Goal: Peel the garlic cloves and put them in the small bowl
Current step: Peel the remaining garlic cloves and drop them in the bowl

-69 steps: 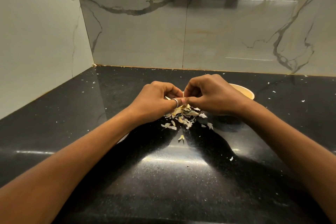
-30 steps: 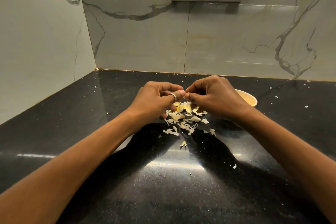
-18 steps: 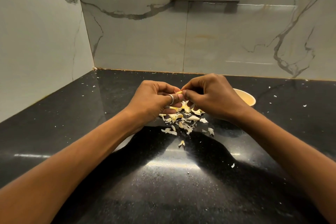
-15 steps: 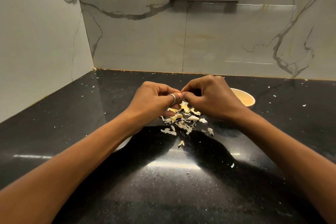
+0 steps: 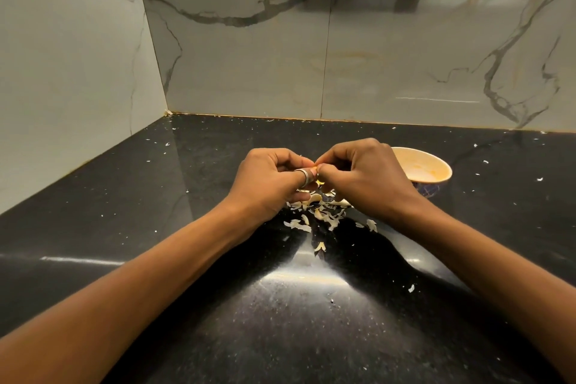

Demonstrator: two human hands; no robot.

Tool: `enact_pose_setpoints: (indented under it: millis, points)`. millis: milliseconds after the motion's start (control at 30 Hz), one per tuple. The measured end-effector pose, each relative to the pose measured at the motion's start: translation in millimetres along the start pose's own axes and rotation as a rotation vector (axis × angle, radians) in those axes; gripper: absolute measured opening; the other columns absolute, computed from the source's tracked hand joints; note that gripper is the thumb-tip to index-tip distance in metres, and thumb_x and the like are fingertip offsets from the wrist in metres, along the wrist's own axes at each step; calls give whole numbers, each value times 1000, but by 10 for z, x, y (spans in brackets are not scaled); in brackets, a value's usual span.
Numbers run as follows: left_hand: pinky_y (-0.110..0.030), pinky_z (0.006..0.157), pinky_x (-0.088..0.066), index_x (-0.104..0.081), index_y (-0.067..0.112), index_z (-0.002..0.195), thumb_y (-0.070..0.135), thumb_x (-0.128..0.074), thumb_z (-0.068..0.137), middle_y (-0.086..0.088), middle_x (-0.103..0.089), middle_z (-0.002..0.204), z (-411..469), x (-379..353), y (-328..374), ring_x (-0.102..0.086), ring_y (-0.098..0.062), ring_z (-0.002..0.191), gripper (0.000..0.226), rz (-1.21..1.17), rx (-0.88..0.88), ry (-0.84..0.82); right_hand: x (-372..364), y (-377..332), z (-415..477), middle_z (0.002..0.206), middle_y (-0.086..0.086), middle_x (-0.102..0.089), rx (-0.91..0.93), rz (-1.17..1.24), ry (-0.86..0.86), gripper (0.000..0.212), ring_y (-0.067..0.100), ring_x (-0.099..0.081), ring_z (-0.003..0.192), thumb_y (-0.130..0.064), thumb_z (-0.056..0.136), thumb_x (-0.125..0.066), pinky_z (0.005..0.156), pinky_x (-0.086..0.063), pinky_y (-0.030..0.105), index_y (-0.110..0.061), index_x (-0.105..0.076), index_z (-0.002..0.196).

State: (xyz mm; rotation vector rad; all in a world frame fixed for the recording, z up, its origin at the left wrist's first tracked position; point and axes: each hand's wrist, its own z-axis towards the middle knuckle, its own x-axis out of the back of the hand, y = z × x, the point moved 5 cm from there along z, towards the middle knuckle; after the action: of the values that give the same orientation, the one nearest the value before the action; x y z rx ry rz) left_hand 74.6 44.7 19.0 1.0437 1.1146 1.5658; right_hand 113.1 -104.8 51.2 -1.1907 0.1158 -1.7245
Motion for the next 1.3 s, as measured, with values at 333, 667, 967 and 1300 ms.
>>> enact_pose_setpoints:
  millis: [333, 667, 967, 1300]
  points:
    - [-18, 62, -58, -75, 4, 95, 1, -71, 88, -18, -75, 88, -27, -40, 32, -75, -18, 79, 9, -89, 26, -50, 14, 17, -4, 68, -7, -72, 3, -2, 12, 15, 8, -66, 60, -16, 91, -65, 63, -57, 35, -19, -79, 87]
    - [-20, 63, -59, -75, 14, 91, 5, -73, 88, -11, -76, 83, 28, -18, 7, -76, -19, 78, 10, 43, -11, -15, 11, -33, 0, 69, -8, -70, 113, -73, 41, 10, 7, -63, 64, -17, 89, -69, 55, -44, 13, -18, -79, 85]
    - [-32, 72, -63, -77, 13, 98, 8, -66, 95, -6, -76, 74, 29, -23, 36, -75, -14, 68, 13, 356, -158, -33, -9, -26, -26, 69, -5, -72, 124, -88, 46, 10, 10, -65, 62, -21, 88, -70, 63, -52, 34, -17, -79, 84]
    - [-35, 61, -61, -80, 16, 92, 7, -64, 91, 2, -75, 72, -101, -82, 189, -71, -7, 62, 18, 580, -375, 111, -56, 11, -46, 59, -1, -71, -85, 149, 112, 14, 7, -71, 54, -21, 80, -73, 63, -62, 41, -11, -75, 72]
